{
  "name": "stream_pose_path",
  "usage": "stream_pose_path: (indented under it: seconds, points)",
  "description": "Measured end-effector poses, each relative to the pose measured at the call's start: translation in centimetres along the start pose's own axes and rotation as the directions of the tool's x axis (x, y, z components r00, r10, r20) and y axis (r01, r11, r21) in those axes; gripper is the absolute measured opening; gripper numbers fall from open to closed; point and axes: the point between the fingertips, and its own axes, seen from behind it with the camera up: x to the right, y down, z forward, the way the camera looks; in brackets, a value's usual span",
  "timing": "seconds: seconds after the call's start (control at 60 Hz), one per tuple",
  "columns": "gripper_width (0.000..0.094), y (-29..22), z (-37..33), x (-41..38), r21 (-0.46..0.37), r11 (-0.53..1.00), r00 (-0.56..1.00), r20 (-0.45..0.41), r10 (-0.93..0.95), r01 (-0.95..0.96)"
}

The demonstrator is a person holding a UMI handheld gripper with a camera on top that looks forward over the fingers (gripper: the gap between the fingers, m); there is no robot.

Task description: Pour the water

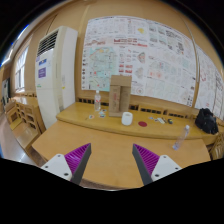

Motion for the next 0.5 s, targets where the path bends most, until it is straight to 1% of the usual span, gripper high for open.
stream_pose_path:
  seconds: [0.117, 0.2, 0.35, 0.433, 0.5]
  points:
    - [0.0849, 2.8, 0.9, 3.8, -0.056, 0.998, 0.999, -0.033, 0.015, -0.017]
    - [0.085, 6.0, 1.6, 7.3, -0.1, 0.994, 0.997, -0.075, 0.03, -0.037]
    - [0.0848, 13.1, 4.5, 17.5, -0.164, 0.984, 0.986, -0.157, 0.048, -0.074]
    - [0.0849, 16.2, 6.6, 23.7, -0.179, 0.979, 0.976, -0.211, 0.056, -0.094]
    - [0.085, 17.8, 8.5, 28.9, -0.175, 0.979, 0.967, -0.247, 0.062, -0.107]
